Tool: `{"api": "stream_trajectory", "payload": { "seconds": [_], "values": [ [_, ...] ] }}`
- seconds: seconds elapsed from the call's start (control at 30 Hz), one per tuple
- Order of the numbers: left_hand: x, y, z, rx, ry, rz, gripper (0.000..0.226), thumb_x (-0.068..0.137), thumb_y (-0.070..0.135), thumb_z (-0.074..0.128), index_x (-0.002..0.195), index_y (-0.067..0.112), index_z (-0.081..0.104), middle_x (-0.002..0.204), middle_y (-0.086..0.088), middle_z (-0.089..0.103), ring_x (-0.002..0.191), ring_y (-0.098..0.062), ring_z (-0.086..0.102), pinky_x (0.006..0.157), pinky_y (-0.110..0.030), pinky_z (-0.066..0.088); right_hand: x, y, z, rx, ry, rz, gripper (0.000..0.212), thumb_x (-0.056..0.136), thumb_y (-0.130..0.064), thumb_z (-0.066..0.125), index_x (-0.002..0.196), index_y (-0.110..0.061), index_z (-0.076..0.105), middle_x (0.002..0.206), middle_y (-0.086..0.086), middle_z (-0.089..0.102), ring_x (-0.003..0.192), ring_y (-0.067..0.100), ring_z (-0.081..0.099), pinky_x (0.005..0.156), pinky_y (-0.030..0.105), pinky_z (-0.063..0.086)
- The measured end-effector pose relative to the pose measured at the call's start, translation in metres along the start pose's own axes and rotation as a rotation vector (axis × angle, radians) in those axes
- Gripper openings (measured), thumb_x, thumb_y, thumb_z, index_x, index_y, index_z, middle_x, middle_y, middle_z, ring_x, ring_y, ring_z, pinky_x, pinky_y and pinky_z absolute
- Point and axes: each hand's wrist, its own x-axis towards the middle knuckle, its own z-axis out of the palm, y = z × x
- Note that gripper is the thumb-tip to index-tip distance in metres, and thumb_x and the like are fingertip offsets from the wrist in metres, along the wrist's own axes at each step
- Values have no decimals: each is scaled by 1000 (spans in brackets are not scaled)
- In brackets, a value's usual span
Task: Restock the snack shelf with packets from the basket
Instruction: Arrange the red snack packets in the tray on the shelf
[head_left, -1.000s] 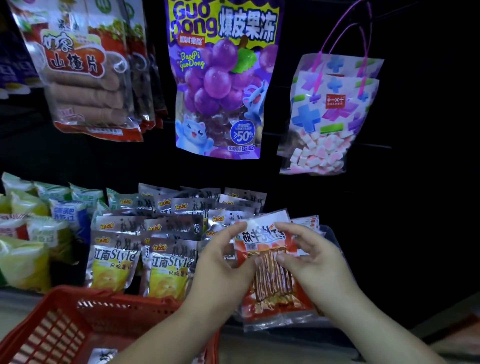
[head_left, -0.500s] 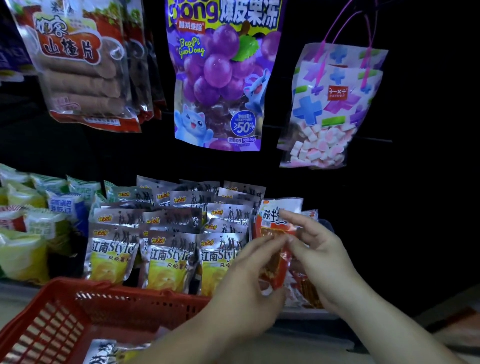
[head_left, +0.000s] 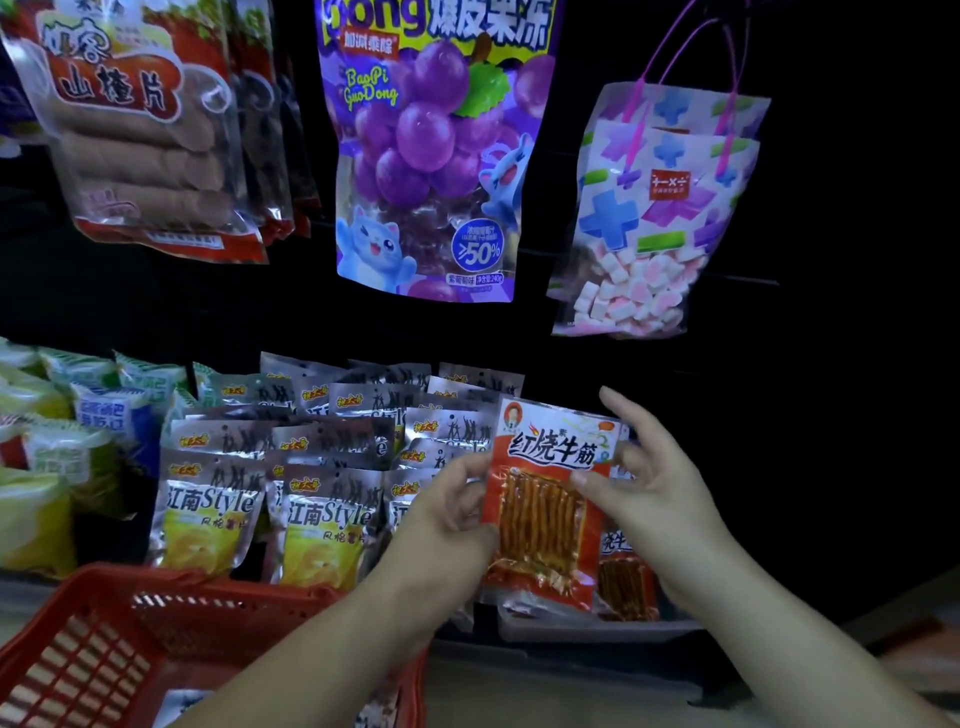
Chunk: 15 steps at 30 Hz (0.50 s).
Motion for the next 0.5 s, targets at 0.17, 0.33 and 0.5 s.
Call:
{"api": "stream_trajectory", "payload": {
  "seconds": [0.17,0.33,0.5],
  "values": [
    [25,-17,3,71,-21,-64,59,100,-3,56,135,45,57,110,7,75,98,-20,75,75,-36,63,12,8,-6,-283,-62,-120,67,98,-6,66,137,-58,51,126,-13,67,64,-1,50,64,18,47],
    [70,-31,-4,138,-95,-136,90,86,-12,70,148,48,42,122,-1,72,100,-30,75,86,-57,60,41,18,1,-314,53,2,56,99,-3,64,139,-42,56,124,-29,48,87,18,65,71,55,58],
    [106,-57,-7,210,90,-157,61,85,-5,77,135,24,58,85,9,76,76,-9,75,74,-42,64,86,54,2,-364,-35,83,41,97,-11,70,131,-34,62,136,-6,60,109,27,67,89,54,59]
  ]
}}
